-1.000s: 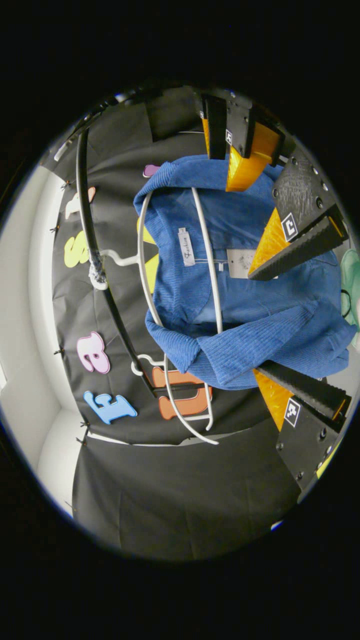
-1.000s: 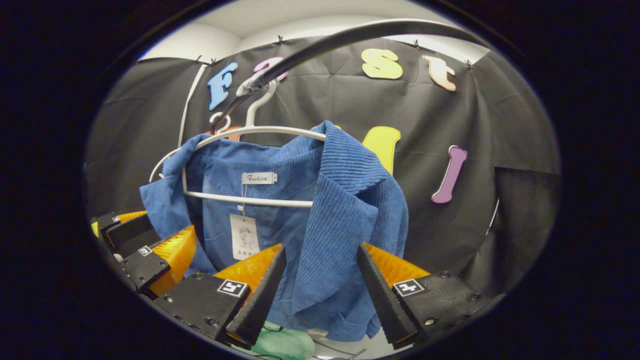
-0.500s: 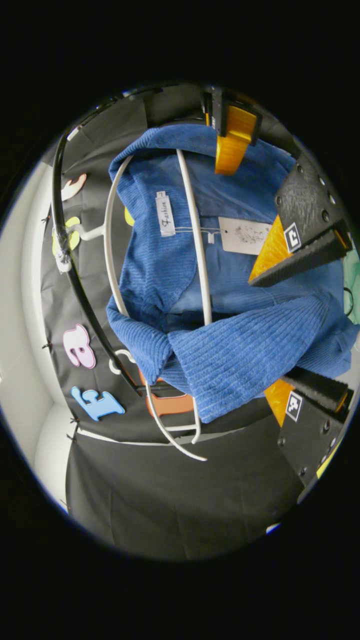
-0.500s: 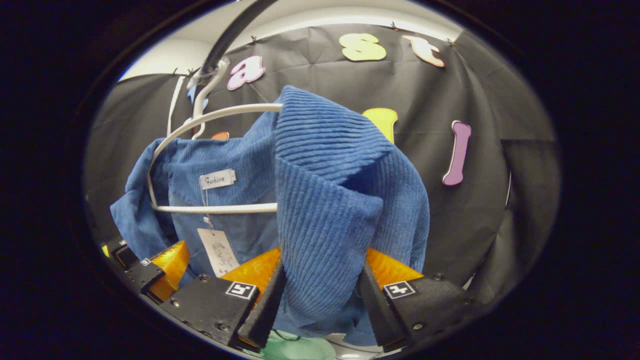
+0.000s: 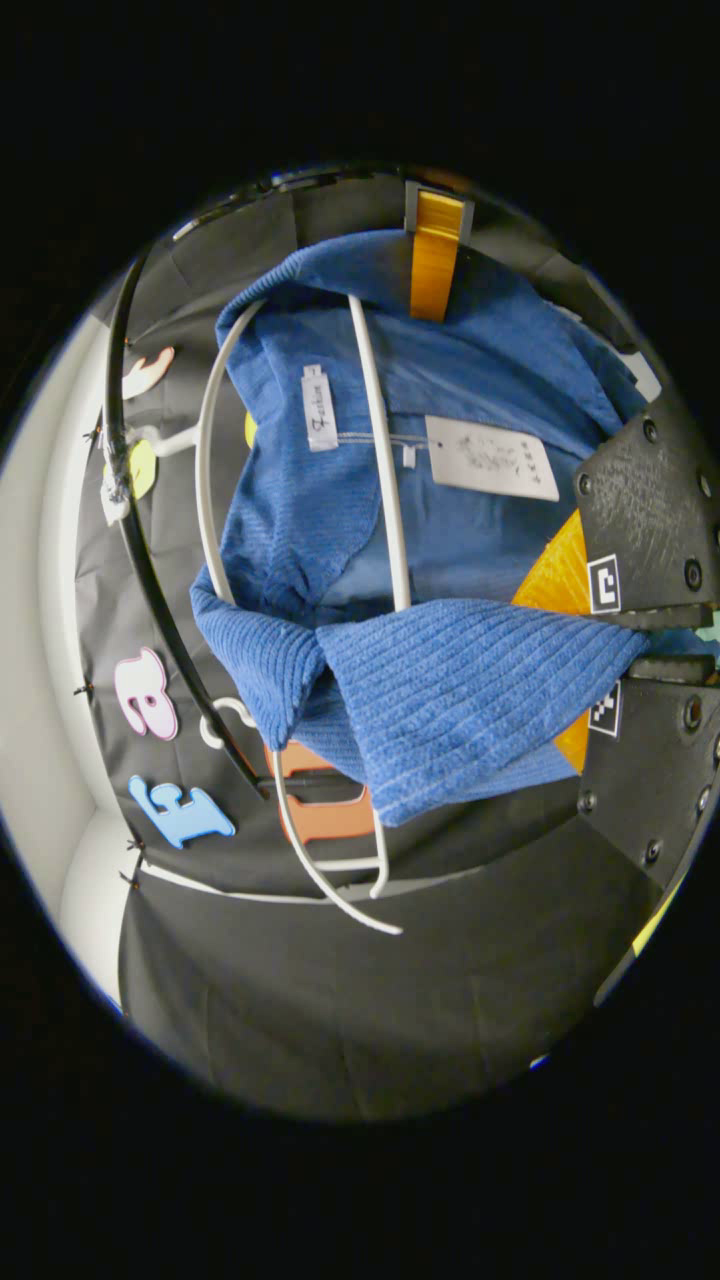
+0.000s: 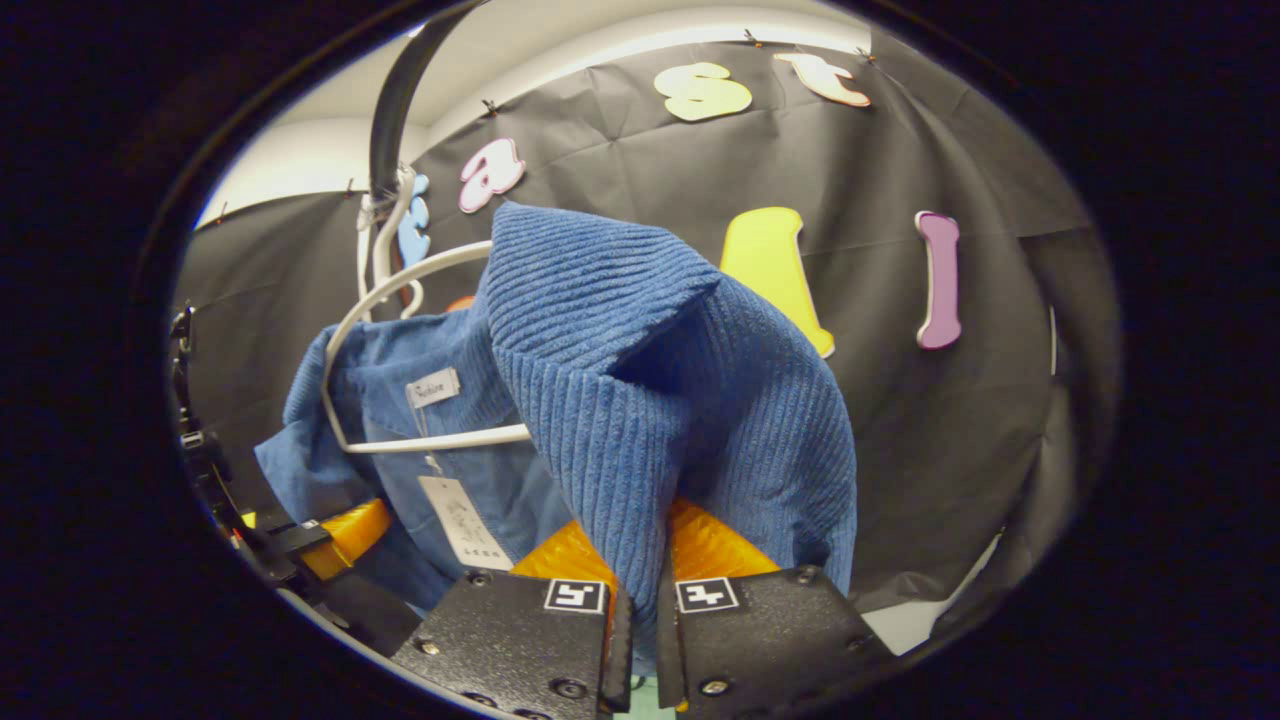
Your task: Grasp the clothes on the hanger with both hands and then place them into the laundry hamper below.
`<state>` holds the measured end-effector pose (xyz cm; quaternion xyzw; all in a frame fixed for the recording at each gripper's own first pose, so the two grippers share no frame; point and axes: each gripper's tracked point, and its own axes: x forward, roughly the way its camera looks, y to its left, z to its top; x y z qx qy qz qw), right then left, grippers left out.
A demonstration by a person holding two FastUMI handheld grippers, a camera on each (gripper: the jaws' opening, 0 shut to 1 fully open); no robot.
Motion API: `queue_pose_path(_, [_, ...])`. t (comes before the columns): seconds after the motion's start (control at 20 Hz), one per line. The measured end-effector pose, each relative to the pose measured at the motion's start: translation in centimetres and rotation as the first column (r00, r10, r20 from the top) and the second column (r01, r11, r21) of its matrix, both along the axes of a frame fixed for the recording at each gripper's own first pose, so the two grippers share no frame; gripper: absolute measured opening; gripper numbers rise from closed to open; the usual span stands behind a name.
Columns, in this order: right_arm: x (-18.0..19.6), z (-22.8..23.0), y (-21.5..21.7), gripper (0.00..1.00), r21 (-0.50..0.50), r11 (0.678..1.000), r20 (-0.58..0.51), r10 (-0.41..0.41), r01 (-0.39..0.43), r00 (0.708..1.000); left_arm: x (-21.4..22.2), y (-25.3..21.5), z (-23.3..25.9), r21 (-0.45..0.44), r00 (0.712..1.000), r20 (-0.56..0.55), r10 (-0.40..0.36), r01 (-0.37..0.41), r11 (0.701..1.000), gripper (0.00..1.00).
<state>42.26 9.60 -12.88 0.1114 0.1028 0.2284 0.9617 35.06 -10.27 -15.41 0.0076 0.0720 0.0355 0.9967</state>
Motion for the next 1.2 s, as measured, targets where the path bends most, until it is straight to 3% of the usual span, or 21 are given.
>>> queue_pose_path(0.05, [-0.3,-0.1,0.1,0.12,0.014,0.999,-0.003,0.037,-0.037,0.999,0.0,0.0,0.1,0.000,1.000,0.001,-0.018,0.018,1.000,0.00])
queue_pose_path(0.35, [-2.1,1.0,0.6,0.06,0.154,0.953,0.029,0.260,-0.261,0.965,-0.3,0.1,2.0,-0.076,0.995,0.056,-0.082,0.086,0.993,0.00])
queue_pose_path(0.7, [-3.7,3.2,0.9,0.06,0.288,0.869,0.074,0.399,-0.402,0.914,-1.0,0.1,5.5,-0.162,0.980,0.152,-0.127,0.152,0.975,0.00])
queue_pose_path(0.8, [-4.7,4.5,1.0,0.06,0.360,0.817,0.096,0.449,-0.451,0.889,-1.1,-0.2,6.8,-0.191,0.972,0.177,-0.157,0.190,0.963,0.00])
queue_pose_path(0.95, [-5.2,6.3,0.4,0.06,0.489,0.708,0.133,0.518,-0.510,0.845,-1.3,0.1,9.4,-0.219,0.954,0.233,-0.190,0.242,0.945,0.00])
queue_pose_path(1.2, [-5.1,9.4,-0.2,0.06,0.608,0.586,0.194,0.545,-0.536,0.816,-0.8,2.0,12.8,-0.320,0.930,0.313,-0.193,0.295,0.900,0.00])
